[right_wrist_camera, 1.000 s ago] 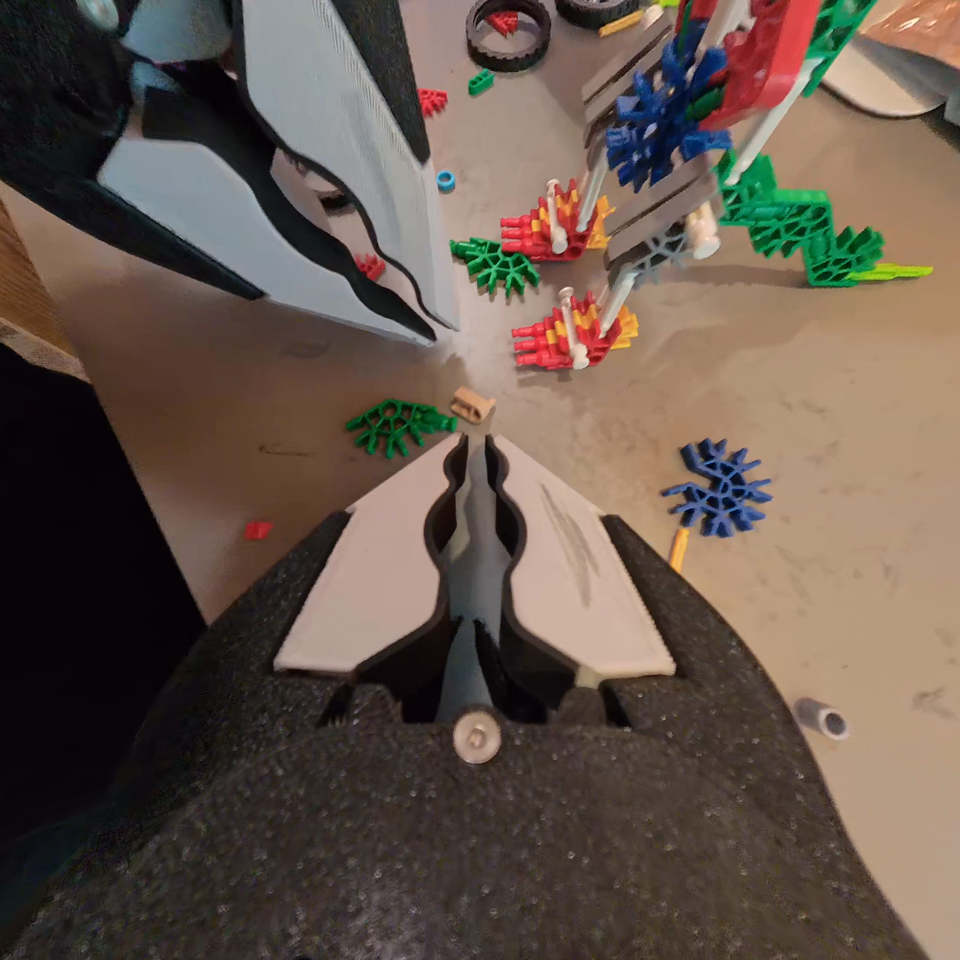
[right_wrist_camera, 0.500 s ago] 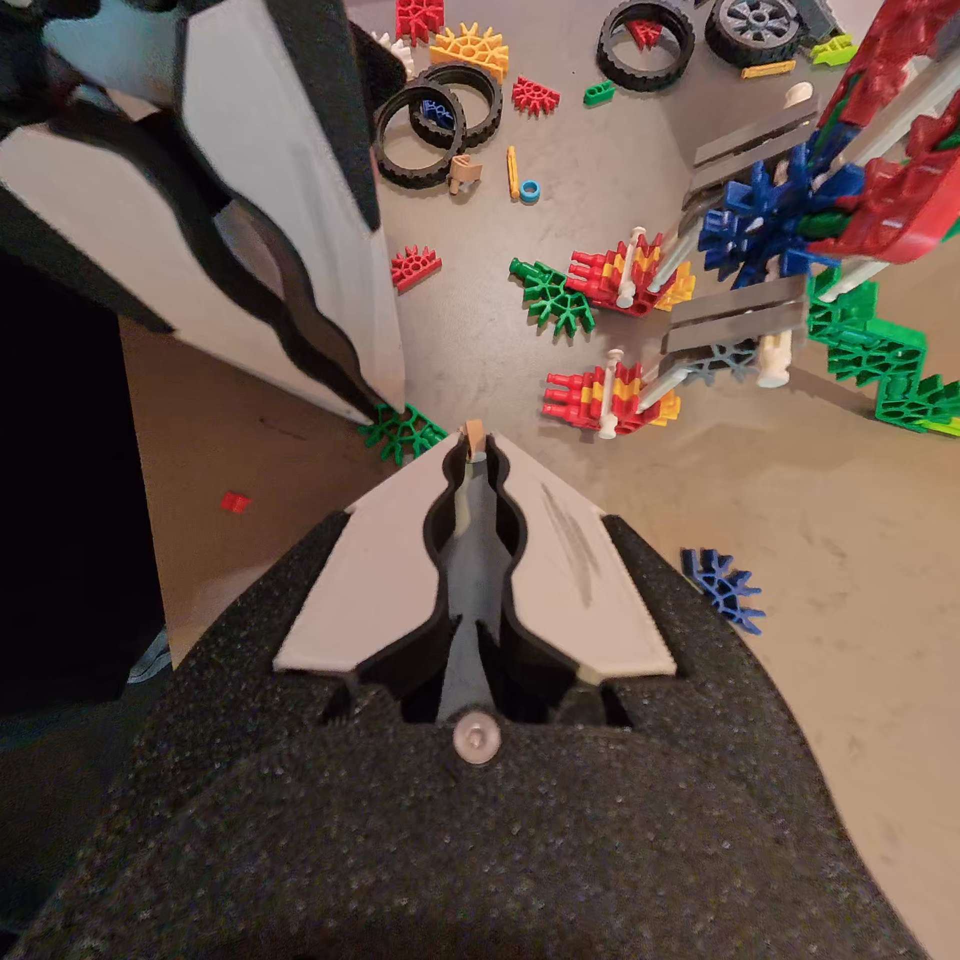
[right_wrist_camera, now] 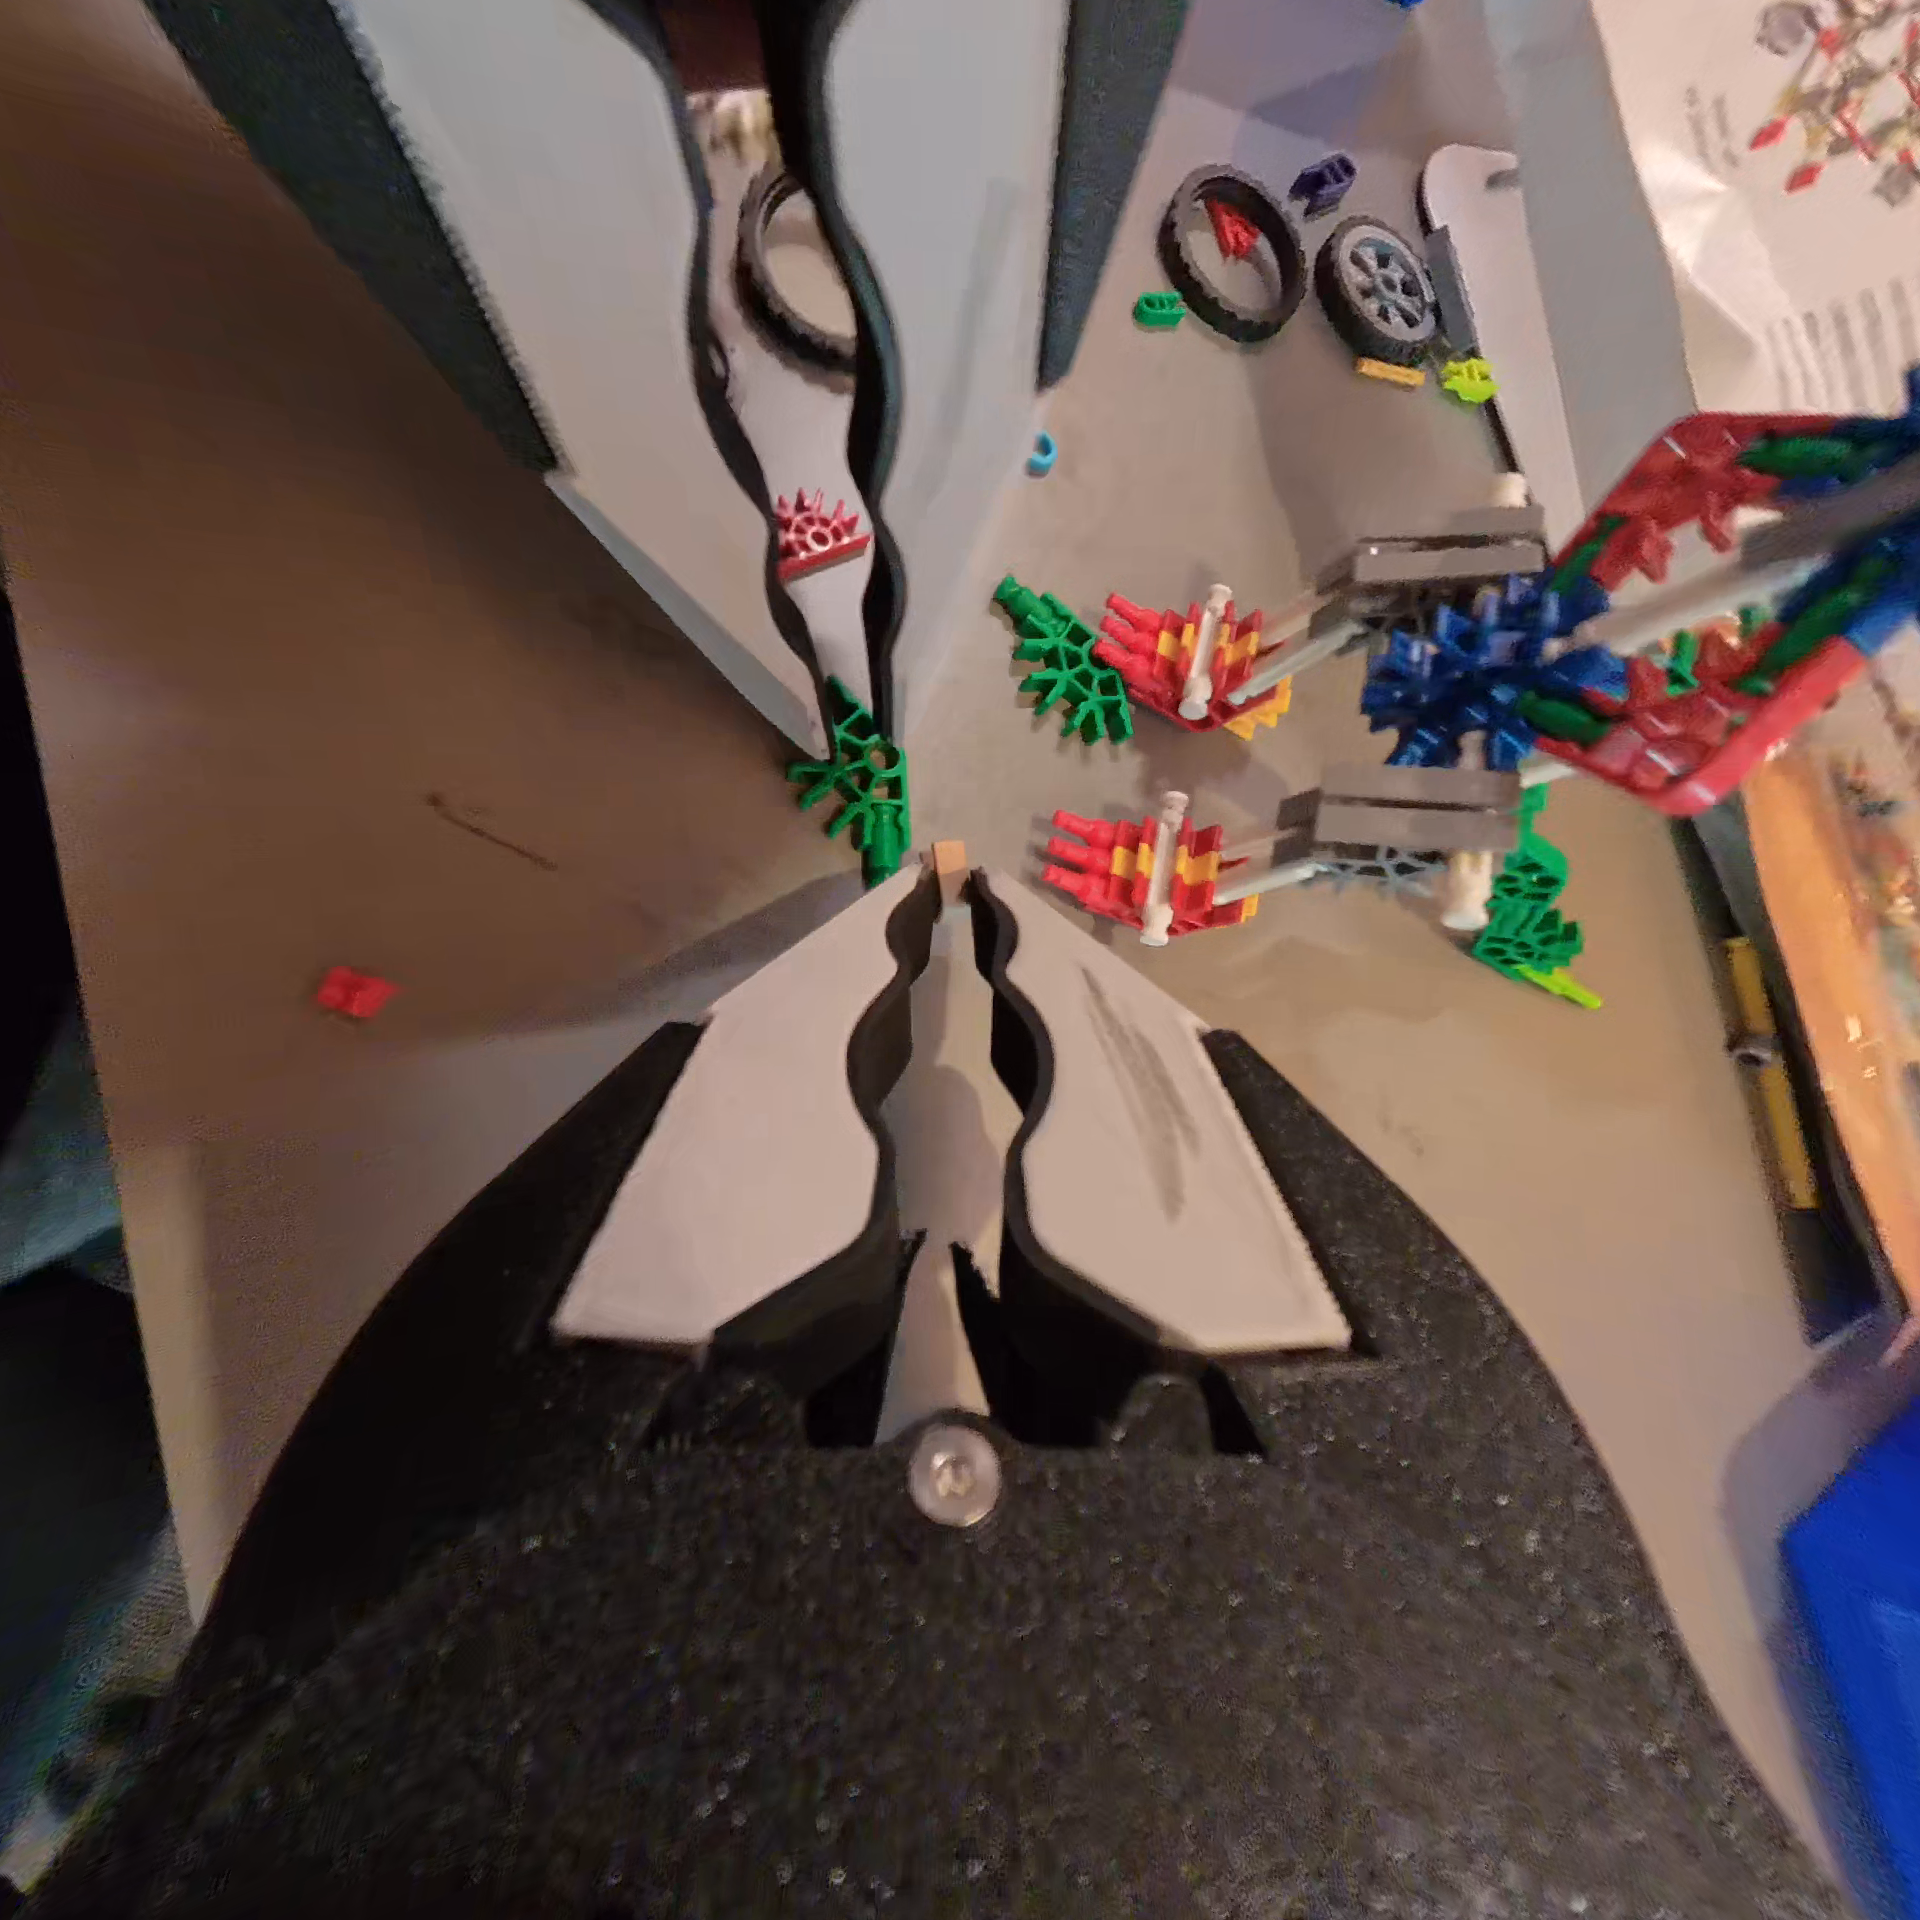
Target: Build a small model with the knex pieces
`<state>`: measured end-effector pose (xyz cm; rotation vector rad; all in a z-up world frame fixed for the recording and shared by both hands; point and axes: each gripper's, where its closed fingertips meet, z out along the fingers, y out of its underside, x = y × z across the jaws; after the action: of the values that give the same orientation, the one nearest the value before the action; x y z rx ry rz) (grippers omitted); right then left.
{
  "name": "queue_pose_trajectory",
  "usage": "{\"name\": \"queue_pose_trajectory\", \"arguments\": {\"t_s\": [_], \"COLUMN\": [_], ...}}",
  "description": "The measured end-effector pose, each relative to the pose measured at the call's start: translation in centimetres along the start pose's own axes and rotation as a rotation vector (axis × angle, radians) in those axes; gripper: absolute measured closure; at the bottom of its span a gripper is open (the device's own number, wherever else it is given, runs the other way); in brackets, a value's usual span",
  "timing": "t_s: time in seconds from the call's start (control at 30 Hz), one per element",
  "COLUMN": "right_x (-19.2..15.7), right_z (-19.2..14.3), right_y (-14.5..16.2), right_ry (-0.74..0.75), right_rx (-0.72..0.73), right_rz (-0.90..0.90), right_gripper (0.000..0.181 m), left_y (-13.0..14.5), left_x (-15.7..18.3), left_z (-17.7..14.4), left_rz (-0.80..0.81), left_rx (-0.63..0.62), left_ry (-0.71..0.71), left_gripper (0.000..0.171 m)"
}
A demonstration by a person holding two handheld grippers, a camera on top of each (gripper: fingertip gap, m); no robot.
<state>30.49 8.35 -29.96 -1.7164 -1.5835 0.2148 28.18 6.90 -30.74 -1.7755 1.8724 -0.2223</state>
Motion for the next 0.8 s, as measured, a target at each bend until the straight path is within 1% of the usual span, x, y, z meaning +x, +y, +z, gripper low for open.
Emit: {"name": "queue_pose_trajectory", "arguments": {"t_s": [0.13, 0.27, 0.53, 0.8], "right_x": [-0.4, -0.5, -0.9, -0.7], "right_z": [0.2, 0.0, -0.1, -0.4], "right_y": [0.1, 0.3, 0.7, 1.1], "right_ry": [0.042, 0.073, 0.092, 0.132], "right_rx": [-0.026, -0.058, -0.103, -0.205], "right_rz": [-0.081, -0.149, -0.168, -0.139], "right_gripper": [0.175, 0.175, 0.176, 0.178], "left_y": [0.0, 0.0, -0.1, -0.3], "left_x": [0.2, 0.1, 0.0, -0.1], "left_z": [0.3, 0.3, 0.4, 0.6], "left_rz": [-0.013, -0.022, -0.035, -0.040], "left_rx": [0.004, 0.006, 0.005, 0.005], "left_ry": [-0.004, -0.015, 0.002, -0.011], "left_gripper": [0.170, 0.171, 0.171, 0.171]}}
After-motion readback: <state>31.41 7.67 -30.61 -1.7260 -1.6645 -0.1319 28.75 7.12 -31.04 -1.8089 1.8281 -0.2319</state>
